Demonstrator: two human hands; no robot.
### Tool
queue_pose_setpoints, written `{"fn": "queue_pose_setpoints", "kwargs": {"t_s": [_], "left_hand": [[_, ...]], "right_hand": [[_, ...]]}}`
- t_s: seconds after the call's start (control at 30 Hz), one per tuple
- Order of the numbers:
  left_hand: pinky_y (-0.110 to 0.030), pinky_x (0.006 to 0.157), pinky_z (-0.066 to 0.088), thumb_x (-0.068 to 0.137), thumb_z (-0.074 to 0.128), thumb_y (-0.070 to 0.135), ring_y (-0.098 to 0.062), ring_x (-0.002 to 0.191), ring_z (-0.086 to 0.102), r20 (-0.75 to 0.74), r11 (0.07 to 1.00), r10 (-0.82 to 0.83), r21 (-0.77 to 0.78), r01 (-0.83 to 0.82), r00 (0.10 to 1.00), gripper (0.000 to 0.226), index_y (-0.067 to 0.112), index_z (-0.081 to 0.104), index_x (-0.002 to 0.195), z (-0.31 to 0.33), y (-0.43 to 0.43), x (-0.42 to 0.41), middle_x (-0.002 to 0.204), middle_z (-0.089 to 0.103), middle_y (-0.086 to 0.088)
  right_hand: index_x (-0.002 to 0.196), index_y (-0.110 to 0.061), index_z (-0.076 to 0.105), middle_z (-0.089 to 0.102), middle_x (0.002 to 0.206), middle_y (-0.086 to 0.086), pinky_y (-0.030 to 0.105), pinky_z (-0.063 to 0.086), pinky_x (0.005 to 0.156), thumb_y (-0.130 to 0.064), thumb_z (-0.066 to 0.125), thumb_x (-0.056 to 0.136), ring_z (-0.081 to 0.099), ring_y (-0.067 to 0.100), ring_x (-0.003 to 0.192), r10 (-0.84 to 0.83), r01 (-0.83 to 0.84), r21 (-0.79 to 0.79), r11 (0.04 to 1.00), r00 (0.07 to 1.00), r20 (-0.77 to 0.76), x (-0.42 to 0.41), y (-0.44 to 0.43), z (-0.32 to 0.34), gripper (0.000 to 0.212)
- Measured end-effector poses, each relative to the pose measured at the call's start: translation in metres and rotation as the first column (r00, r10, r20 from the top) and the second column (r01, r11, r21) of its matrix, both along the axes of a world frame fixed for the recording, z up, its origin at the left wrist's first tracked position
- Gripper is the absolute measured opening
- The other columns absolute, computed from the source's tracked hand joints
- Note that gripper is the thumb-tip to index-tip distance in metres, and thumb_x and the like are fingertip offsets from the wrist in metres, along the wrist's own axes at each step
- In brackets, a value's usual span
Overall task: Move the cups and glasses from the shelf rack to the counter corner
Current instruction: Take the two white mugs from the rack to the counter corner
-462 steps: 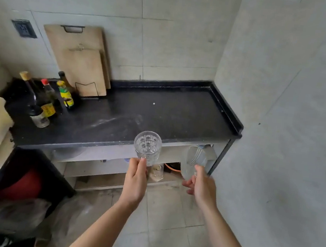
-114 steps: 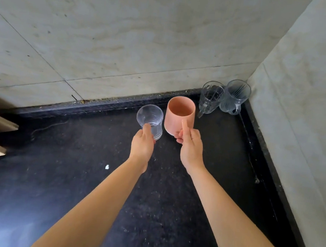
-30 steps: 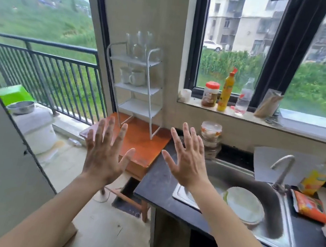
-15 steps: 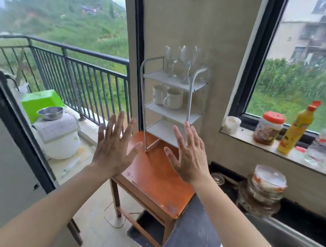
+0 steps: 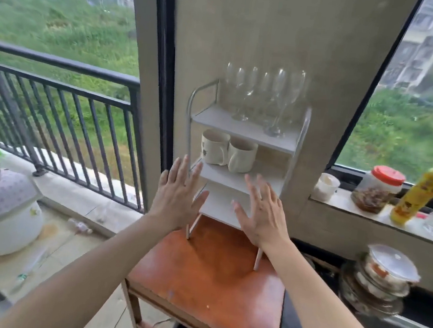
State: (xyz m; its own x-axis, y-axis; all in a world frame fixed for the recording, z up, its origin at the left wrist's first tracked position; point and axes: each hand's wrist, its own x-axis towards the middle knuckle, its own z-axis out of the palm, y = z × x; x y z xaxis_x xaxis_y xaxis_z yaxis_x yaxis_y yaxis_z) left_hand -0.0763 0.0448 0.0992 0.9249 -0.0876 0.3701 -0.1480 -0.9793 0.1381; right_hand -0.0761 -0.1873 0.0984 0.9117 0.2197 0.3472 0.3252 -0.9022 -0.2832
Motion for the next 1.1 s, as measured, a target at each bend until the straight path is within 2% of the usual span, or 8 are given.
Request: {"fn": "queue_pose_setpoints", "kwargs": {"t_s": [0.37,0.53,0.63,0.73,0.8,0.87,1.0,1.1], "left_hand": [[-0.051,0.115,0.028,0.102,0.040,0.045,-0.034,0.150,0.011,-0.088,0.974,-0.176,-0.158,0.161,0.980,0.072,0.025,0.000,0.158,-0.015,-0.013,0.085,0.167,-0.008,-0.008],[-0.047,0.112,0.033,0.101,0.047,0.023,-0.036,0.139,0.033,-0.111,0.904,-0.182,-0.409,0.122,0.977,0.063,0.013,0.018,0.156,-0.003,-0.020,0.109,0.157,0.028,-0.015],[-0.039,0.104,0.038,0.102,0.044,0.022,-0.028,0.131,0.045,-0.211,0.774,-0.162,-0.633,-0.009,0.964,0.051,0.015,0.031,0.151,0.010,-0.026,0.129,0.150,0.042,-0.008],[-0.036,0.100,0.039,0.101,0.043,0.020,-0.023,0.125,0.048,-0.244,0.646,-0.174,-0.759,-0.077,0.954,0.045,0.018,0.039,0.146,0.015,-0.032,0.140,0.142,0.051,-0.001],[-0.038,0.101,0.042,0.101,0.043,0.017,-0.023,0.119,0.052,-0.242,0.562,-0.192,-0.822,-0.096,0.951,0.043,0.017,0.043,0.143,0.013,-0.036,0.143,0.135,0.056,-0.001],[-0.032,0.086,0.046,0.099,0.043,0.013,-0.019,0.101,0.056,-0.235,0.423,-0.222,-0.898,-0.124,0.946,0.039,0.015,0.049,0.138,0.011,-0.043,0.146,0.126,0.060,-0.004],[-0.029,0.064,0.039,0.094,0.043,0.010,-0.018,0.080,0.055,-0.228,0.156,-0.276,-0.969,-0.191,0.934,0.031,0.019,0.064,0.114,0.013,-0.058,0.150,0.105,0.064,-0.007],[-0.029,0.058,0.039,0.092,0.044,0.007,-0.019,0.074,0.054,-0.229,0.056,-0.279,-0.973,-0.222,0.933,0.025,0.016,0.065,0.102,0.012,-0.062,0.149,0.103,0.067,-0.009]], "right_hand": [[0.159,-0.021,0.025,0.034,0.160,0.006,0.046,0.040,0.109,-0.016,0.042,0.104,0.038,0.028,0.143,-0.006,0.028,0.232,0.972,0.995,-0.095,0.072,0.016,-0.006,0.057],[0.149,-0.023,0.039,0.052,0.146,0.000,0.044,0.045,0.107,-0.032,0.046,0.105,0.057,0.026,0.125,0.146,0.053,0.591,0.805,0.948,-0.284,0.111,0.038,-0.003,0.045],[0.111,-0.031,0.059,0.068,0.114,-0.006,0.035,0.054,0.081,-0.049,0.050,0.101,0.069,0.022,0.099,0.170,0.165,0.717,0.677,0.913,-0.371,0.131,0.044,0.000,0.022],[0.089,-0.027,0.063,0.071,0.086,-0.003,0.029,0.050,0.063,-0.051,0.051,0.101,0.072,0.018,0.083,0.154,0.188,0.680,0.709,0.899,-0.409,0.139,0.042,-0.001,0.028],[0.089,-0.021,0.066,0.070,0.080,-0.002,0.026,0.047,0.058,-0.044,0.049,0.104,0.071,0.016,0.079,0.113,0.157,0.621,0.768,0.921,-0.372,0.138,0.038,-0.001,0.032],[0.092,-0.015,0.067,0.069,0.078,-0.002,0.021,0.046,0.058,-0.037,0.047,0.106,0.069,0.017,0.078,0.047,0.165,0.591,0.790,0.944,-0.326,0.135,0.033,-0.002,0.033],[0.100,-0.016,0.067,0.069,0.084,0.003,0.021,0.043,0.057,-0.028,0.044,0.107,0.066,0.014,0.076,-0.026,0.207,0.623,0.754,0.958,-0.287,0.124,0.021,-0.007,0.027],[0.100,-0.016,0.063,0.069,0.092,0.007,0.012,0.038,0.052,-0.030,0.041,0.108,0.065,0.007,0.069,-0.079,0.252,0.647,0.720,0.956,-0.284,0.118,0.018,-0.009,0.027]]}}
